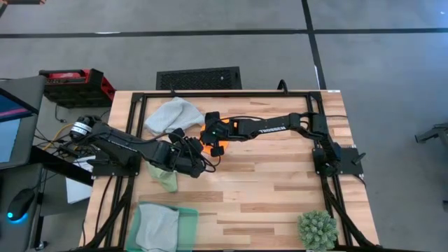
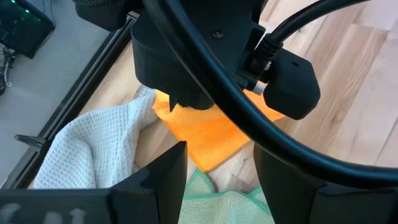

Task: Fold microfiber towels
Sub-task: Fold the yellow microfiber cloth

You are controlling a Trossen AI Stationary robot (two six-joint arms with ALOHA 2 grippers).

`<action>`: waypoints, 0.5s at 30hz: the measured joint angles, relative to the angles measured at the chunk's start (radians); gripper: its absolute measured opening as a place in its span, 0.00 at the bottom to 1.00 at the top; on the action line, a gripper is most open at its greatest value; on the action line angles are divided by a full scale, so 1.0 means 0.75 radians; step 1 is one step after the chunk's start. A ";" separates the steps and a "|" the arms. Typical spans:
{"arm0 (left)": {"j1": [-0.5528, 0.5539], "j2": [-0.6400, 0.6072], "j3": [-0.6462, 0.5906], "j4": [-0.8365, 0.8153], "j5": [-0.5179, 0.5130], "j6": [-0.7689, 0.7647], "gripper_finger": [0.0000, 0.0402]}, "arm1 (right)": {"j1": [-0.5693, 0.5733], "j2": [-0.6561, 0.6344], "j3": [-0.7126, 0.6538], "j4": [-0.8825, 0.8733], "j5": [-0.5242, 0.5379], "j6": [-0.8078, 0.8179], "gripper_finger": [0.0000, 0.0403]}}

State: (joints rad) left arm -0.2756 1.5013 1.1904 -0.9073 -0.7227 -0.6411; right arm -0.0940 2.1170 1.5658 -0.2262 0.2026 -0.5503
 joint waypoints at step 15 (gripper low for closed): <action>0.001 0.000 0.000 -0.001 0.001 0.000 0.44 | 0.000 0.000 -0.001 0.002 -0.003 -0.011 0.25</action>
State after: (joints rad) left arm -0.2752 1.5013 1.1904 -0.9077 -0.7223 -0.6411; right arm -0.0940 2.1170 1.5650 -0.2249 0.2001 -0.5587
